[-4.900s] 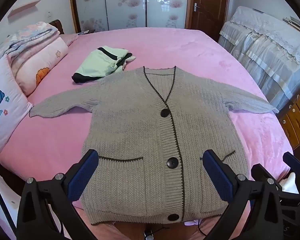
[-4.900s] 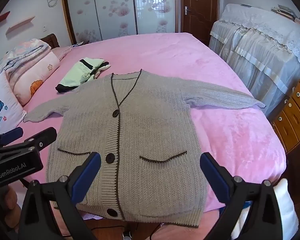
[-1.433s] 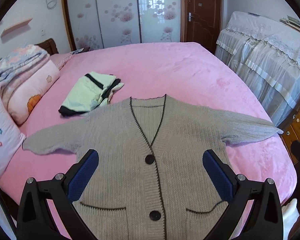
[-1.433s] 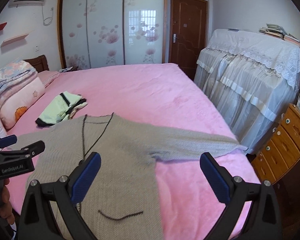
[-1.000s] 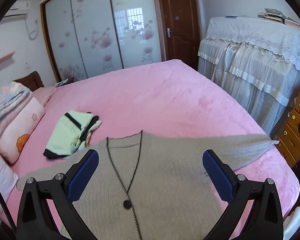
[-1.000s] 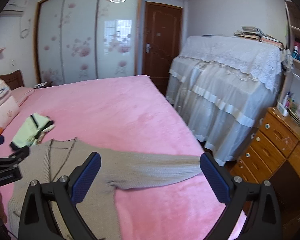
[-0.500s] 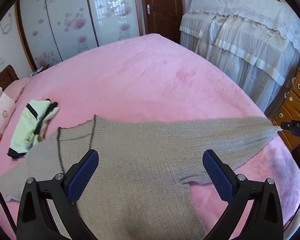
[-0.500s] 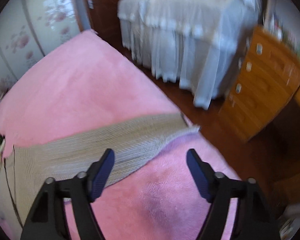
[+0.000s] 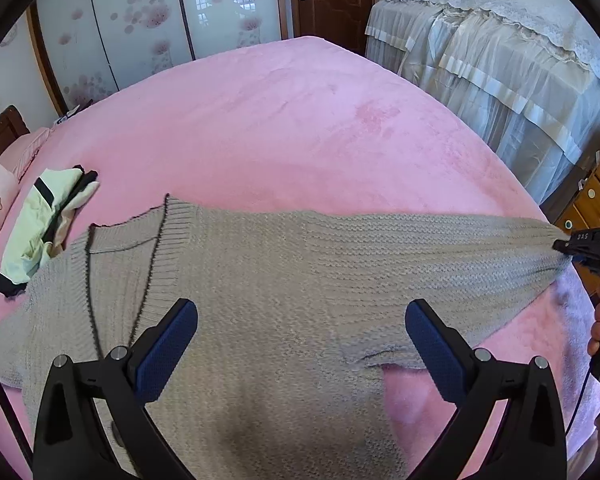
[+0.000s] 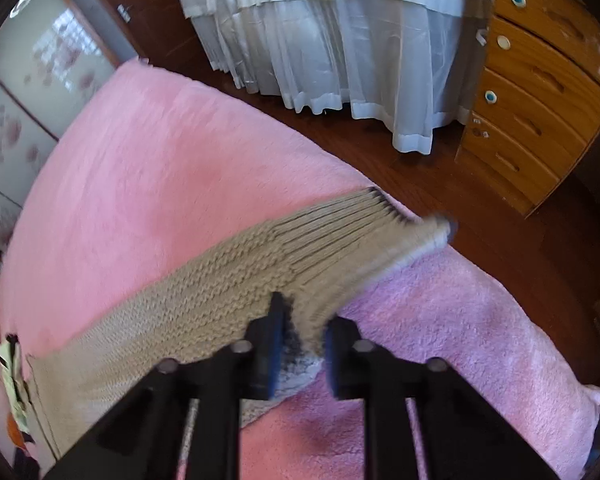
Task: Fold large clothes
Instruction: 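Reach the right tool to the sleeve cuff and grasp it, then fold the held sleeve across the cardigan body with the right tool, release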
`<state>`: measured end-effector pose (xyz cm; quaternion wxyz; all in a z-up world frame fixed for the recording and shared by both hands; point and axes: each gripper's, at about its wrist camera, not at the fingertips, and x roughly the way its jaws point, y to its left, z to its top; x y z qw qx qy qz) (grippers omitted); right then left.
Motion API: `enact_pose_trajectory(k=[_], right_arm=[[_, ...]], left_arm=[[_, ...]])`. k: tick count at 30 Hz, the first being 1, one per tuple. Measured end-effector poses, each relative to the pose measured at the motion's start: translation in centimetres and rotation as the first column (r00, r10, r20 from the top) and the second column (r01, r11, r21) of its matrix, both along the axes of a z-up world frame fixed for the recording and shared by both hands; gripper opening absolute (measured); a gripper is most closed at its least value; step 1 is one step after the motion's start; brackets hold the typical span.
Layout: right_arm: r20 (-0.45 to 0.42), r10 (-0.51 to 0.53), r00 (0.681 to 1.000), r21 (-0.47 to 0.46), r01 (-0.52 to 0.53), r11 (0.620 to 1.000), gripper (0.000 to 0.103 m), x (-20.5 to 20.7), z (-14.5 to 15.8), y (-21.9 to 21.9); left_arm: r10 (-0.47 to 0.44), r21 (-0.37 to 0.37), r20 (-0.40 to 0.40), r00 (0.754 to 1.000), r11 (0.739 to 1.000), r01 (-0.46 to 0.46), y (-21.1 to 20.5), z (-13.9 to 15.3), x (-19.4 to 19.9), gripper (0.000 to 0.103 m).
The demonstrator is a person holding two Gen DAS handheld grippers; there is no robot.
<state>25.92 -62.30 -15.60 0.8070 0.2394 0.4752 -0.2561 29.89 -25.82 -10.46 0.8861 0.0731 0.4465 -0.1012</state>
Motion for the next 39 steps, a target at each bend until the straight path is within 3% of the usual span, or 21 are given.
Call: enact_pose_trajectory(k=[2, 4, 6, 8, 11, 14, 18, 21, 24, 29, 32, 35, 39], right_arm=[[0.087, 0.089, 0.992, -0.032, -0.086, 0.996, 0.009, 0.0, 2.9, 2.6], [0.175, 0.207, 0.963, -0.055, -0.2, 0.978, 0.009, -0.1, 6.5, 6.4], [0.243, 0.318, 0.916, -0.082, -0.308, 0.948, 0.009, -0.4, 9.5, 10.6], [0.303, 0.439, 0.846, -0.109, -0.427, 0.898, 0.009, -0.5, 12.5, 16.3], [0.333, 0.557, 0.761, -0.101, -0.559, 0.823, 0.009, -0.3, 13.7, 22.7], [0.275, 0.676, 0.684, -0.107, -0.677, 0.729, 0.01, 0.8, 11.4, 30.5], [0.143, 0.753, 0.642, -0.048, -0.756, 0.653, 0.022, 2.1, 5.5, 36.4], [0.085, 0.783, 0.616, 0.002, -0.786, 0.618, 0.022, 1.1, 2.2, 38.2], [0.089, 0.785, 0.613, 0.001, -0.788, 0.616, 0.027, -1.0, 2.2, 37.7], [0.114, 0.75, 0.652, -0.03, -0.752, 0.658, 0.032, -4.6, 3.8, 34.2], [0.132, 0.717, 0.685, 0.0, -0.723, 0.691, 0.033, -5.5, 4.3, 32.3], [0.165, 0.676, 0.718, 0.035, -0.69, 0.723, 0.033, -6.9, 4.1, 30.4], [0.189, 0.63, 0.753, 0.082, -0.651, 0.754, 0.033, -7.9, 3.0, 29.2]], left_arm=[[-0.002, 0.014, 0.012, 1.0, 1.0, 0.002, 1.4, 0.6, -0.1, 0.103], [0.003, 0.041, 0.029, 1.0, 0.999, -0.004, 2.9, 1.3, -0.1, 0.103], [0.02, 0.058, 0.048, 0.999, 0.998, -0.023, 5.2, 2.1, -0.1, 0.103], [0.05, 0.053, 0.057, 0.997, 0.997, -0.053, 8.2, 3.0, 0.0, 0.103], [0.107, 0.018, 0.053, 0.993, 0.994, -0.108, 12.6, 3.7, 0.2, 0.103], [0.164, -0.011, 0.03, 0.986, 0.986, -0.164, 16.6, 3.3, 0.2, 0.103], [0.215, -0.057, -0.063, 0.974, 0.974, -0.219, 21.3, 1.1, 0.2, 0.103], [0.208, -0.088, -0.127, 0.97, 0.972, -0.22, 23.1, -0.8, 0.0, 0.103], [0.171, -0.128, -0.154, 0.973, 0.973, -0.191, 23.4, -1.9, -0.4, 0.103], [0.043, -0.243, -0.19, 0.981, 0.966, -0.089, 21.6, -2.9, -0.3, 0.102], [-0.059, -0.349, -0.238, 0.969, 0.937, -0.028, 19.7, -3.9, 0.2, 0.101], [-0.075, -0.417, -0.301, 0.951, 0.907, -0.06, 18.6, -5.3, 1.2, 0.094], [-0.075, -0.508, -0.417, 0.906, 0.845, -0.165, 18.1, -8.7, 3.4, 0.071]])
